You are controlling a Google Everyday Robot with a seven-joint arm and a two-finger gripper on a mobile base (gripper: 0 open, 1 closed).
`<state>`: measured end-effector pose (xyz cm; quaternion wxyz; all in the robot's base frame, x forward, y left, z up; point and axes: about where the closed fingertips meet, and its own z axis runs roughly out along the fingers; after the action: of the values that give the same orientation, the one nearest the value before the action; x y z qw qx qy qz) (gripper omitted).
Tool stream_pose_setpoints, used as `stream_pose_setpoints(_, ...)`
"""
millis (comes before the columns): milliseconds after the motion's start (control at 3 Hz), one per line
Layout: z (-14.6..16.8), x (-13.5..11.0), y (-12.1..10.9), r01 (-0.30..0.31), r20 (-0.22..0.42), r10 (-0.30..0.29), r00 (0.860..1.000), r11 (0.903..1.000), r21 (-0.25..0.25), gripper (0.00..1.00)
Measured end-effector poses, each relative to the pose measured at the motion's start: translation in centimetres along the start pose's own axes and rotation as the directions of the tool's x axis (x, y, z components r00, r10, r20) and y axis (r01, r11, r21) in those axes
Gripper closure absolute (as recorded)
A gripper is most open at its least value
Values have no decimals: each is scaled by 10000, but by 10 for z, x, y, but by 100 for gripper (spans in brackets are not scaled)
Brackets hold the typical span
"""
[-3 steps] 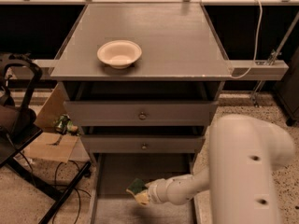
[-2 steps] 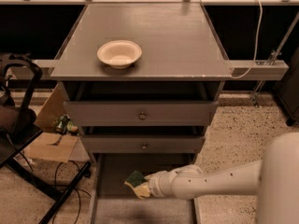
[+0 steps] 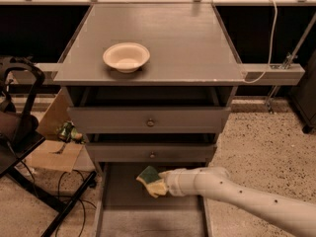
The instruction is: Pick sponge from bottom drawer and place on counter
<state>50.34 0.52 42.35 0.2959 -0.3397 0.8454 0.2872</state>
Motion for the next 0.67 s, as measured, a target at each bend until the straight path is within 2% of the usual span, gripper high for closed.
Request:
stream_pose_setpoints(333, -65, -59, -39, -1060, 1694, 1093, 9795, 9940, -284, 100)
stream_pose_setpoints(667, -121, -75, -69, -1338, 2413, 1333, 9613, 9909, -145, 100)
